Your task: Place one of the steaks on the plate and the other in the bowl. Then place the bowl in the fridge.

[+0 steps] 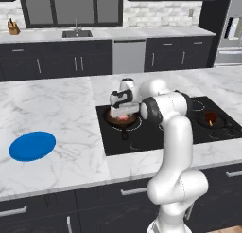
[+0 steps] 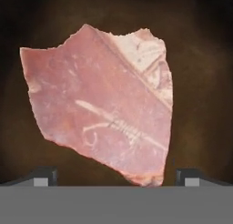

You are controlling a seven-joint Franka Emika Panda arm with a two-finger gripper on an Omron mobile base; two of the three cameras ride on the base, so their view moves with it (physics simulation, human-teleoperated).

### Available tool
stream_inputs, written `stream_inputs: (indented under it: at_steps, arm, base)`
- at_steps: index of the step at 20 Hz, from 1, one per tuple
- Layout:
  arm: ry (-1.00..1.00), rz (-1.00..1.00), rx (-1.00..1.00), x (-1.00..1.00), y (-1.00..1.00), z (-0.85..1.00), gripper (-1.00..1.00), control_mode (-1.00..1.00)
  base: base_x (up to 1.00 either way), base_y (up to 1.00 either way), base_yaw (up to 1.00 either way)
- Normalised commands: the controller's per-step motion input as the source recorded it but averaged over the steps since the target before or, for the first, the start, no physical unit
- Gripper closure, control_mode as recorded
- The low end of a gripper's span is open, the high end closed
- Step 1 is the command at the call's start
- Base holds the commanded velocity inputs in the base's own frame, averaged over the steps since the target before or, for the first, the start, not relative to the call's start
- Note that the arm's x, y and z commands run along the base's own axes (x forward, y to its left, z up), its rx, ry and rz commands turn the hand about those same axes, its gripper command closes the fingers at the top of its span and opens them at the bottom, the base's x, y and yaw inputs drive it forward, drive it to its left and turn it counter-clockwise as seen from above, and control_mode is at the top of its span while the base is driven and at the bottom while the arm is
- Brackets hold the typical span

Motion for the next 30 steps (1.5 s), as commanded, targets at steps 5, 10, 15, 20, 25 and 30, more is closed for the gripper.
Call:
stream_inputs:
  at_steps: [5,10,15,20,25,30]
  arm:
    - [0.06,0.00,0.00,0.33,-0.01,-0.16,-1.00,-1.00]
    - [0.03,0.00,0.00,0.32,-0.01,-0.08,-1.00,-1.00]
    - [0.00,0.00,0.00,0.01,0.00,0.00,1.00,-1.00]
    - [0.00,0.00,0.00,0.00,0.00,0.00,1.00,-1.00]
    - [-0.01,0.00,0.00,-0.13,0.00,0.05,1.00,-1.00]
    - [-0.10,0.00,0.00,-0.94,-0.25,0.75,1.00,-1.00]
  base:
    - [0.00,0.00,0.00]
    - [0.00,0.00,0.00]
    - [0.00,0.00,0.00]
    - [0.00,0.00,0.00]
    - [0.00,0.00,0.00]
    - [0.00,0.00,0.00]
